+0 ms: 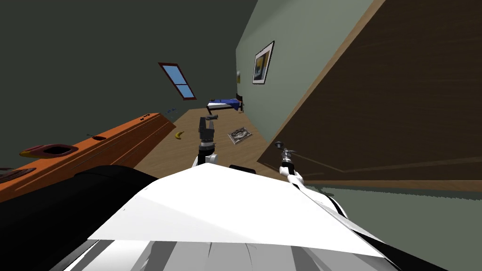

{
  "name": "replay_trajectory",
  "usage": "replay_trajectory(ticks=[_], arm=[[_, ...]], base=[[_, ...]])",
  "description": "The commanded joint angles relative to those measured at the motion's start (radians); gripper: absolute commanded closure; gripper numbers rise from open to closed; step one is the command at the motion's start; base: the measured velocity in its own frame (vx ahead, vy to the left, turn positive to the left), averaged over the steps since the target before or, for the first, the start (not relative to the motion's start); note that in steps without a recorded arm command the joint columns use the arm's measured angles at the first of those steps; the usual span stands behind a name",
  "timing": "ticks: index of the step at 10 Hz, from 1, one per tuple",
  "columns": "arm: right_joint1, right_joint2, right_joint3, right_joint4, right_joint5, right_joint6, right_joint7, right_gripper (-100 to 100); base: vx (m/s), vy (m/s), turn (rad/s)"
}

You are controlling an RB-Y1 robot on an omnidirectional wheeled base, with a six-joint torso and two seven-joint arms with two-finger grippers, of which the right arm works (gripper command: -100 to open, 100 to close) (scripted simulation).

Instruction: Pull the door open

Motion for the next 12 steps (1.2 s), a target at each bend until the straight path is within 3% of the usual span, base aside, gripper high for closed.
replay_trajectory(ticks=[1, 2, 12], arm=[[0.014, 0.015, 0.008, -0.031, 0.006, 0.007, 0.0, 100], [0.011, 0.006, 0.002, -0.016, 0.003, 0.005, 0.0, 100], [0.031, -0.023, 0.101, -0.03, 0.066, -0.047, -0.106, 100]], base=[[-0.124, -0.046, 0.063], [-0.043, -0.015, -0.005], [-0.189, -0.045, 0.082]])
